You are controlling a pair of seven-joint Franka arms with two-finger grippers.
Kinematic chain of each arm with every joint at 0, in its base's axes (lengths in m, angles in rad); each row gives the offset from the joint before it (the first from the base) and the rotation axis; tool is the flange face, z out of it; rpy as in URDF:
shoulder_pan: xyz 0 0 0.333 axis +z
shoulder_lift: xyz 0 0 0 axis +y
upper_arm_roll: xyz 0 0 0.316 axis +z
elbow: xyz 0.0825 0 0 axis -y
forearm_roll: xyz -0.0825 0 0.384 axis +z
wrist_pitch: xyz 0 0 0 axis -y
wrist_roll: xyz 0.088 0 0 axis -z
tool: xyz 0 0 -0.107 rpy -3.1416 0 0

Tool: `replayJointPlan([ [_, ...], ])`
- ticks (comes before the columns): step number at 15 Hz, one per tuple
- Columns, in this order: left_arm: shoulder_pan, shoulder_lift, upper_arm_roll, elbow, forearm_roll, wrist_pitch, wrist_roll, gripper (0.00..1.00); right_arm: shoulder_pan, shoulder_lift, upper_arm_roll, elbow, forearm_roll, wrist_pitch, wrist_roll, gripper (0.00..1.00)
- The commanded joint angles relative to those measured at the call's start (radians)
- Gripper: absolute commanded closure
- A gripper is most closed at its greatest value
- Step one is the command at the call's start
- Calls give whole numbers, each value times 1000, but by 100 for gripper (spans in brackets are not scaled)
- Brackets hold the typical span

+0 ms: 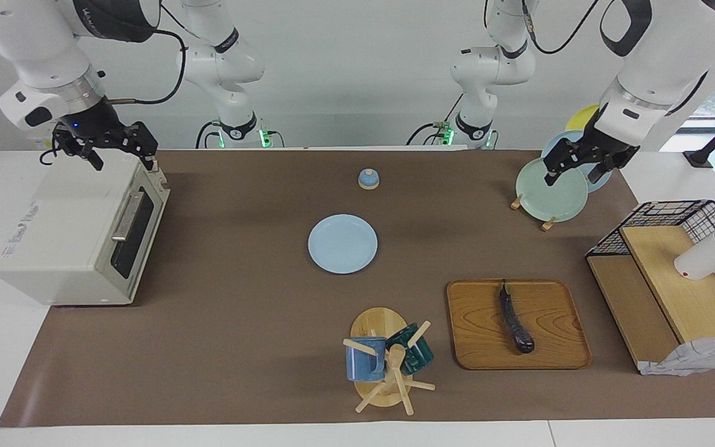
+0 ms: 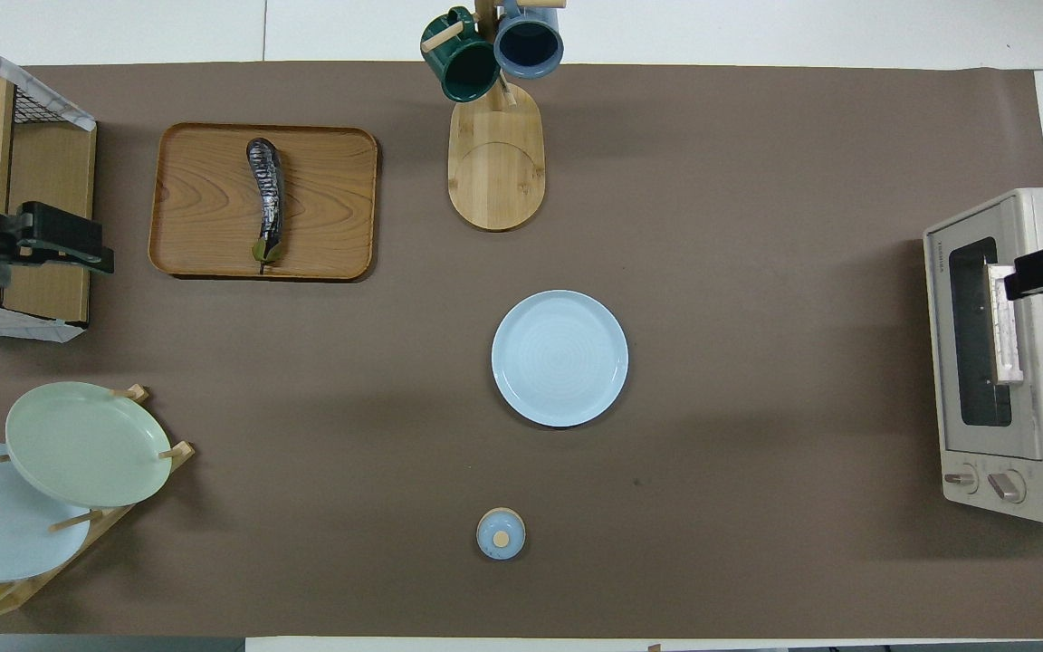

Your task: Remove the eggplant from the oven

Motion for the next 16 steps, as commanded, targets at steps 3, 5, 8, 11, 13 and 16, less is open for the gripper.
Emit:
replayJointPlan([
  [3, 6, -93, -4, -180, 15, 79, 15, 0, -14, -10, 7, -11, 31, 13, 10, 0],
  [5, 5, -79, -3, -134, 15, 50, 15, 0, -14, -9, 7, -9, 32, 13, 8, 0],
  [8, 5, -30, -4, -25, 57, -51, 18, 0, -8, -9, 9, -6, 32, 13, 8, 0],
  [11, 5, -29, -6, -25, 61, -67, 18, 0, -6, -7, 10, -6, 31, 16, 10, 0],
  [13, 5, -30, -6, -27, 59, -68, 17, 0, -6, -7, 10, -6, 32, 16, 8, 0],
  [16, 5, -29, -6, -27, 50, -51, 15, 0, -5, -7, 10, -5, 32, 16, 8, 0],
])
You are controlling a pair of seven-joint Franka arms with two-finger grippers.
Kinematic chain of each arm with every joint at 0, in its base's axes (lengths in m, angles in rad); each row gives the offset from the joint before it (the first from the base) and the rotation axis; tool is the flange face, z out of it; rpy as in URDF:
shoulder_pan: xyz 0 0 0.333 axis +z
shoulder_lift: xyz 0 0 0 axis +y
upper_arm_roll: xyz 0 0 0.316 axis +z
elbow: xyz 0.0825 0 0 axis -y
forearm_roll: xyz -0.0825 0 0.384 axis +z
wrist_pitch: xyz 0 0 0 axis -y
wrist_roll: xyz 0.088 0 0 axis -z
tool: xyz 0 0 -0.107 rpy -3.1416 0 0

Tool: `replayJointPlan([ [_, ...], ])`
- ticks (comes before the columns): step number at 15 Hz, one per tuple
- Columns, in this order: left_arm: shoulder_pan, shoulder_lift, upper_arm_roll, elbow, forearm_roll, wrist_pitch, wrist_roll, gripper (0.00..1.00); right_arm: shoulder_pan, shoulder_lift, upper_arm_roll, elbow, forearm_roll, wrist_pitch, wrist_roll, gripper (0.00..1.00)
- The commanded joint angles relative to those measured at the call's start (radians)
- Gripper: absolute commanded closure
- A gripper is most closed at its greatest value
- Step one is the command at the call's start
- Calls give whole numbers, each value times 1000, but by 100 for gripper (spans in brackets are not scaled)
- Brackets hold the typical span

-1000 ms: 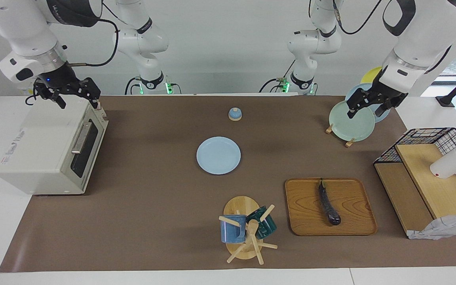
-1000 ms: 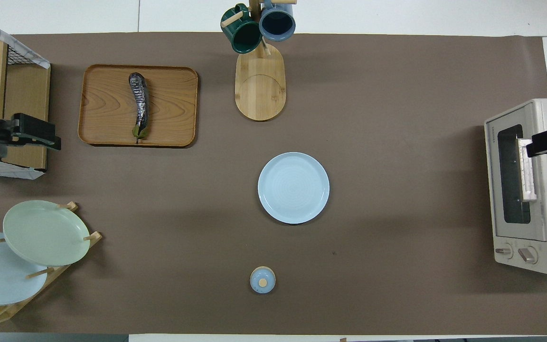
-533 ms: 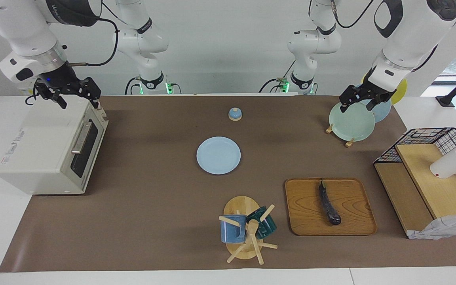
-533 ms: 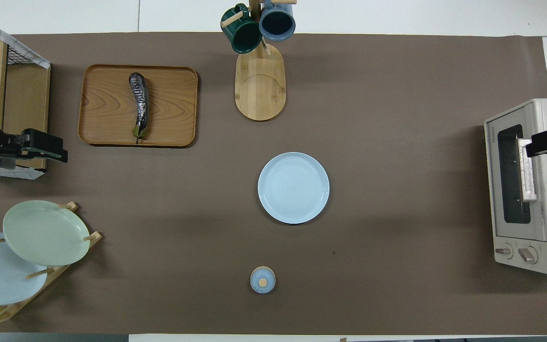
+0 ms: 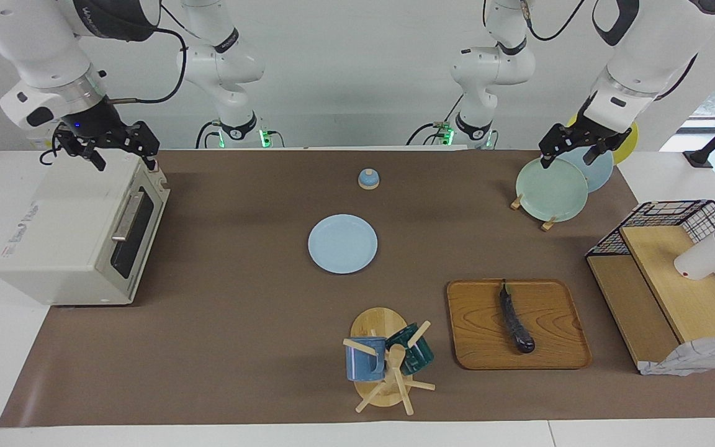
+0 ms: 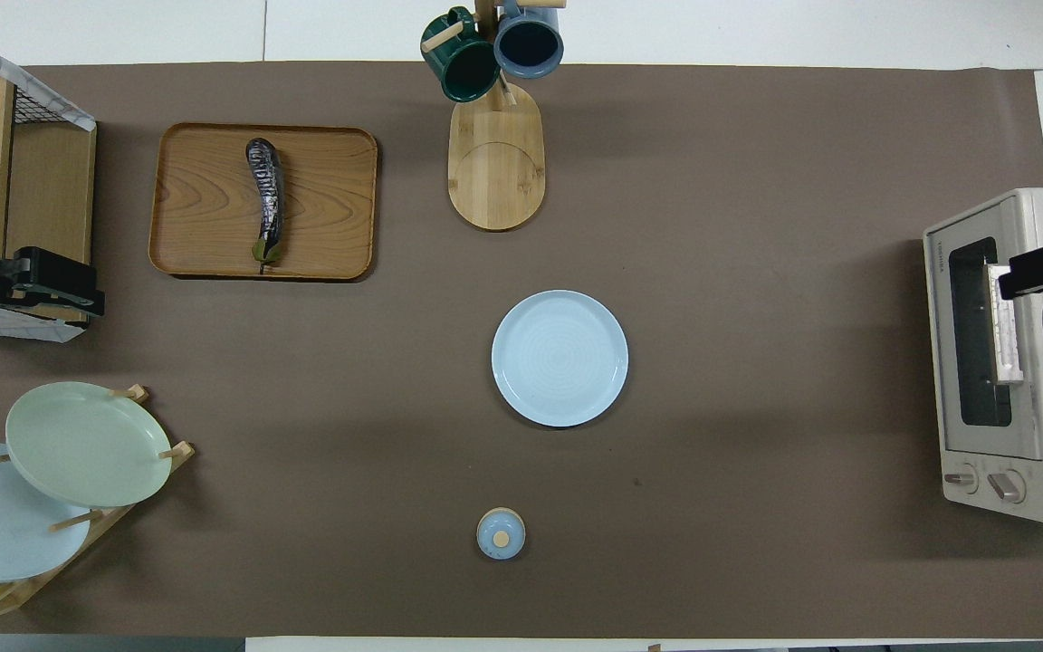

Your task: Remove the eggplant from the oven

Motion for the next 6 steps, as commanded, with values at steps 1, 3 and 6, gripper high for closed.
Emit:
replayJointPlan([
  [1, 5, 15, -4, 24, 10, -11, 13, 0, -7, -7, 6, -5, 27, 17, 8, 0],
  [3, 5, 13, -4, 23, 10, -11, 13, 0, -7, -6, 6, -5, 25, 17, 8, 0],
  [6, 5, 12, -4, 19, 10, -11, 13, 0, -5, -6, 8, -4, 25, 20, 8, 0],
])
